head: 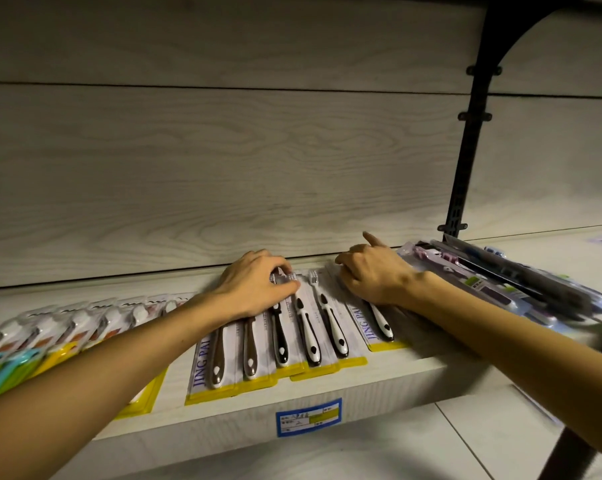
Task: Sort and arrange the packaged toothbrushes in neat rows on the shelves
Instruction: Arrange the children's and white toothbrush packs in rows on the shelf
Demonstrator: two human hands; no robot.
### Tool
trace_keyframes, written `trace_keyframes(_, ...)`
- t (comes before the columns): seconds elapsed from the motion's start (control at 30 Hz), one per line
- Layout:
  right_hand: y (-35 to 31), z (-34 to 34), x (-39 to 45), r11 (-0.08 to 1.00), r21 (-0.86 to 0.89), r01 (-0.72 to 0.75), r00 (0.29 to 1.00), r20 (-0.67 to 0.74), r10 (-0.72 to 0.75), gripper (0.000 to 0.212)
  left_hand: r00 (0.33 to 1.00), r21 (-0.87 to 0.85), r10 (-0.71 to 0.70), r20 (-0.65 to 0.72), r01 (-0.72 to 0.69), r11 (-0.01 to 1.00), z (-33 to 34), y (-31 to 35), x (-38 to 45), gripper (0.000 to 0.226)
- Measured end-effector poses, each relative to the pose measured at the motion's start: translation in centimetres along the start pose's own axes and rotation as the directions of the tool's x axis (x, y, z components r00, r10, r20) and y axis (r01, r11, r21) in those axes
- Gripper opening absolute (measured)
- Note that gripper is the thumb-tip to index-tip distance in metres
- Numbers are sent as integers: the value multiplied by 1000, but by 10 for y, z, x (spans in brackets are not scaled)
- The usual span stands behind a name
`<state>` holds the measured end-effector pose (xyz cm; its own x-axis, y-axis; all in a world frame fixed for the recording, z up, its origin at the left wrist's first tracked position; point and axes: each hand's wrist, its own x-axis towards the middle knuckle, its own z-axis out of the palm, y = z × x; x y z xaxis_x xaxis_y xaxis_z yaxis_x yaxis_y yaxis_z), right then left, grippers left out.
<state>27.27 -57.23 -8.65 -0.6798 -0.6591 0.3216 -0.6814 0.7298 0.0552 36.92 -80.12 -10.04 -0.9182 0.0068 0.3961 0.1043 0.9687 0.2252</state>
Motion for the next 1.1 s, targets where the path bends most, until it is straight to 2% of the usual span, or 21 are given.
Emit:
trace_keyframes(0.07,-4,-4,1,999,-22,31,1000,1,-31,38,1000,83,22,18,-24,996,-2,1,3,42)
trace_keyframes(0.17,-17,-6,0,999,42,-1,1000,-14,1,31,997,192,39,60,-50,980,-5,4,9,51)
trace_keyframes(0.3,-26,0,0,993,74,-93,995,-32,96,31,993,196,15,119,-38,980,0,16,18,65)
trace_keyframes(0.37,-24,2,-1,985,119,-125,991,-30,129,30,993,148,5,114,-22,989,5,26,23,63)
trace_keyframes(0.5,-20,6,-6,969,205,-141,987,-52,155,33,999,84,-29,25,27,996,15,38,29,44)
trace_keyframes(0.67,-12,10,-4,931,308,-197,979,3,206,39,994,39,-93,-64,96,995,18,34,28,39)
trace_keyframes(0.8,-21,14,-3,905,381,-188,979,2,202,32,994,95,-83,-75,90,991,19,35,24,40)
trace_keyframes(0.9,-33,14,-5,871,453,-191,976,-6,217,35,992,143,-56,-117,72,987,17,40,25,39)
trace_keyframes(1.0,-39,9,-7,856,477,-196,976,13,216,42,992,125,-65,-112,79,989,14,46,21,36)
trace_keyframes(1.1,-38,6,-9,852,483,-201,978,45,205,39,990,111,-73,-117,87,990,-1,45,15,36)
